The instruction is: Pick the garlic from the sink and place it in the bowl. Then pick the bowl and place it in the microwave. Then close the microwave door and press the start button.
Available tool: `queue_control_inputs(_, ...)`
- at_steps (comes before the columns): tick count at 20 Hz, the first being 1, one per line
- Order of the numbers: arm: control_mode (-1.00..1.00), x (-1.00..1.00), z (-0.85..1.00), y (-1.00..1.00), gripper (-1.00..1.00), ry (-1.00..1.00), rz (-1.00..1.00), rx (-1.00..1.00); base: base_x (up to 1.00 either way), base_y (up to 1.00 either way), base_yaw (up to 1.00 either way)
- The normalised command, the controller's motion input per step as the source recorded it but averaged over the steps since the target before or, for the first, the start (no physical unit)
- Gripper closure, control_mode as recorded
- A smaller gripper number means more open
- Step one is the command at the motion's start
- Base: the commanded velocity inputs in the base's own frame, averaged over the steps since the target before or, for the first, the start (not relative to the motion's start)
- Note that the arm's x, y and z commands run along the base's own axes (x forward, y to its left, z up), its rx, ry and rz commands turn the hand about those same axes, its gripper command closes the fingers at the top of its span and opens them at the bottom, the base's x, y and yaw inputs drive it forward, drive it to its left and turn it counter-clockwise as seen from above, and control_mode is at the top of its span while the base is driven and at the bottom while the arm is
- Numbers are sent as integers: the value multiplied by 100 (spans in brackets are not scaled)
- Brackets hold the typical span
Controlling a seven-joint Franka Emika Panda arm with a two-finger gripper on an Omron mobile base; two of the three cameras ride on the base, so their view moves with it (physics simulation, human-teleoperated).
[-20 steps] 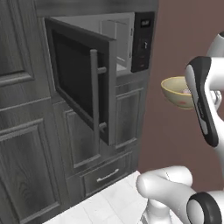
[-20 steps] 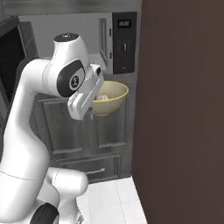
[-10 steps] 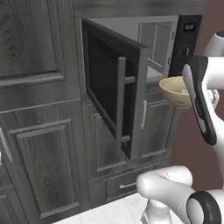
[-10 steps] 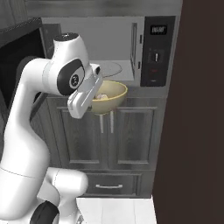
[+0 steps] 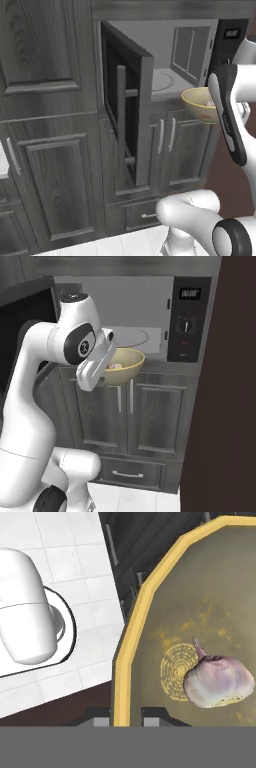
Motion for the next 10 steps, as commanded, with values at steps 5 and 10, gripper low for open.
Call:
queue_control_inputs(5,100,0,0,0,100,0,0,0,41,-39,6)
queue_control_inputs(10,100,0,0,0,100,0,0,0,4,-1,3)
